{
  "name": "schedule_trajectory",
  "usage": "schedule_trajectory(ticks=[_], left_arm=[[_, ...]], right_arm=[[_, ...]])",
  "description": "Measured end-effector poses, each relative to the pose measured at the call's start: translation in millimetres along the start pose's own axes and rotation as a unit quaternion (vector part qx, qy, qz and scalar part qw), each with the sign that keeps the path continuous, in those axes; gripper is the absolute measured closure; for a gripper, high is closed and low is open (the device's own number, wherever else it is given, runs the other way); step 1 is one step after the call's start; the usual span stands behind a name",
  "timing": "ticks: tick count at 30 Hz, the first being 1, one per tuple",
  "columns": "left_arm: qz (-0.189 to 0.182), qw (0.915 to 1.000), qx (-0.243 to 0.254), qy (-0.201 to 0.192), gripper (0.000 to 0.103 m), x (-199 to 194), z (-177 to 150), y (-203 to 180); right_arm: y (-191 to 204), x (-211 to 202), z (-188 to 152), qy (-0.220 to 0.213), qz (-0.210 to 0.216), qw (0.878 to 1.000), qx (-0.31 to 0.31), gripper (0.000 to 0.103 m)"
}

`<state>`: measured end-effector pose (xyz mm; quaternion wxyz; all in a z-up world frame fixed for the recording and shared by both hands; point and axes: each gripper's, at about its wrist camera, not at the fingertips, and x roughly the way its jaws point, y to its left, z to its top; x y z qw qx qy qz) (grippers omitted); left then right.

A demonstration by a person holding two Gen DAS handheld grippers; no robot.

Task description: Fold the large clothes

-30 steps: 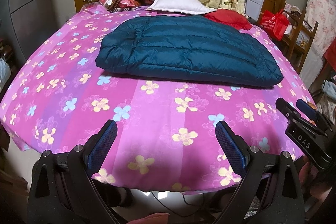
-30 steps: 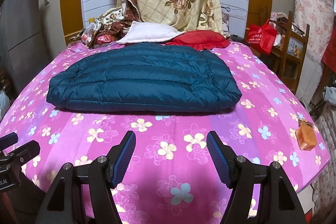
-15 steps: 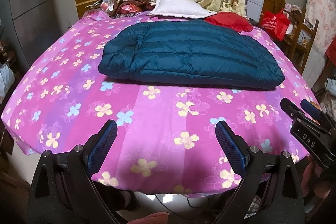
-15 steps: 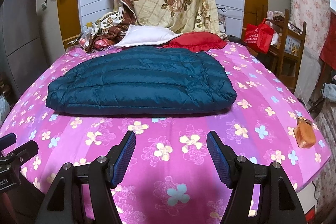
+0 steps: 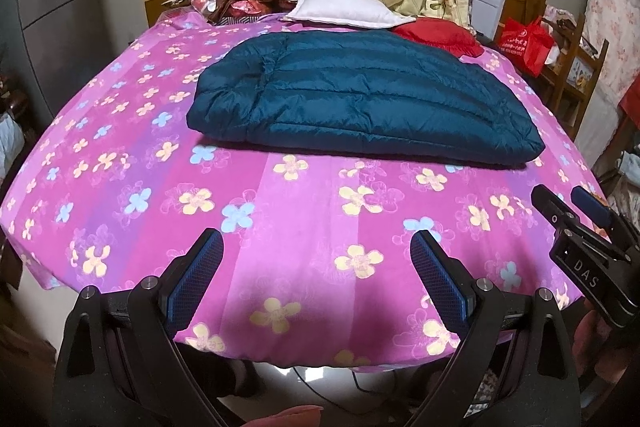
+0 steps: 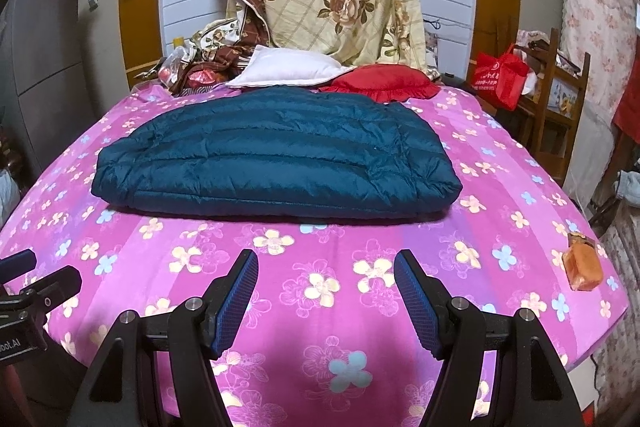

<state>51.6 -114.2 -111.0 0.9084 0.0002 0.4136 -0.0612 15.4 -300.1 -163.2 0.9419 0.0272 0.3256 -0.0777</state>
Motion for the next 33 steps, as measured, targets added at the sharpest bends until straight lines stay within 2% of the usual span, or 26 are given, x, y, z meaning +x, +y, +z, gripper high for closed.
schedule_trajectory(ticks=[33], left_arm=[[-0.005,0.9998,0.002,0.019,0.008,10.7,-2.8,-1.1]], right_arm=[[0.7,6.4,-4.3,0.015,0.002,1.0,0.003,0.035]])
